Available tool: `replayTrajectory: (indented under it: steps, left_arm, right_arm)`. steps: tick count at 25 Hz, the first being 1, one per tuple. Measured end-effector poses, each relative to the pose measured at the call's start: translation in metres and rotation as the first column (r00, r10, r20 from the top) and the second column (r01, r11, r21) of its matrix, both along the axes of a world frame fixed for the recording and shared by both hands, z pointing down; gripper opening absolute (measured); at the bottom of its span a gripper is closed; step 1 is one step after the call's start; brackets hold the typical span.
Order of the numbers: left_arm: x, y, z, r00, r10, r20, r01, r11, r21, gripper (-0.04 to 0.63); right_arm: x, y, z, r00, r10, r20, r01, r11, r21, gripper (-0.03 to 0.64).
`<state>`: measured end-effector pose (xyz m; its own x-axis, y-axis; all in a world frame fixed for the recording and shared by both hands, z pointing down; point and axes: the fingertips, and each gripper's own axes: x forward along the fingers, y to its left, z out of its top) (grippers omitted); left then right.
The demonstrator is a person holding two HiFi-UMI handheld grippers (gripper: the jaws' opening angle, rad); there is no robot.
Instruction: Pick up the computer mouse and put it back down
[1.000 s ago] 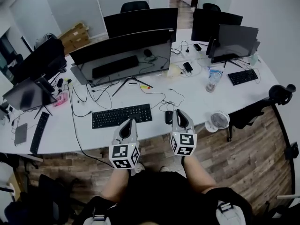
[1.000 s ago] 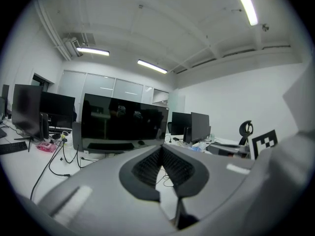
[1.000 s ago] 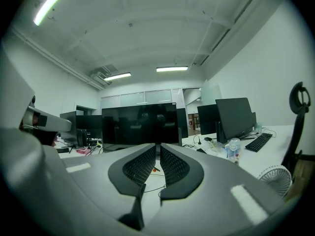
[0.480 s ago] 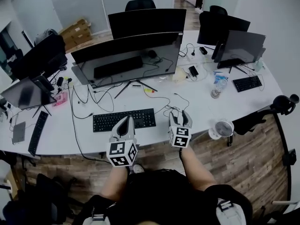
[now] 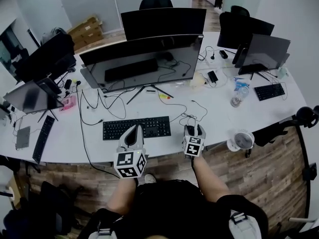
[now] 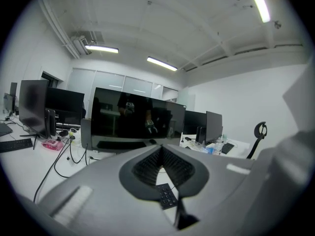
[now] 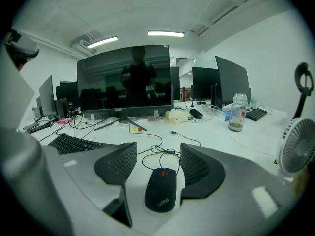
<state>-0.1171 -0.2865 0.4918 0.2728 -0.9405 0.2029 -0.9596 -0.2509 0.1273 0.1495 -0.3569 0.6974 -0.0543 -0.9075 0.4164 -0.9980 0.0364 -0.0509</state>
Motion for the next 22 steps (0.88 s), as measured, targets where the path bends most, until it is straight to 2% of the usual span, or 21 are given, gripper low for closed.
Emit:
replayTrajectory:
  steps: [7, 12, 22]
  left_arm:
    - [-0.014, 0.0, 0.009, 0.999, -0.029, 0.021, 0.03, 0.999, -0.027, 0.055]
    - [-0.024, -0.001, 0.011, 0.998, -0.051, 0.029, 0.052, 0.998, -0.033, 0.054]
    - [-0.041, -0.004, 0.012, 0.996, -0.086, 0.037, 0.087, 0.995, -0.04, 0.054]
  right_arm:
    - [0.009, -0.003, 0.049, 0.998, 0.056, 0.003, -0.056, 0.994, -0.095, 0.244]
    - [0.008, -0.003, 0.077, 0.997, 0.071, 0.009, -0.067, 0.979, -0.195, 0.244]
    - [-0.001, -0.012, 0.104, 0.994, 0.097, 0.048, -0.08, 0.959, -0.273, 0.244]
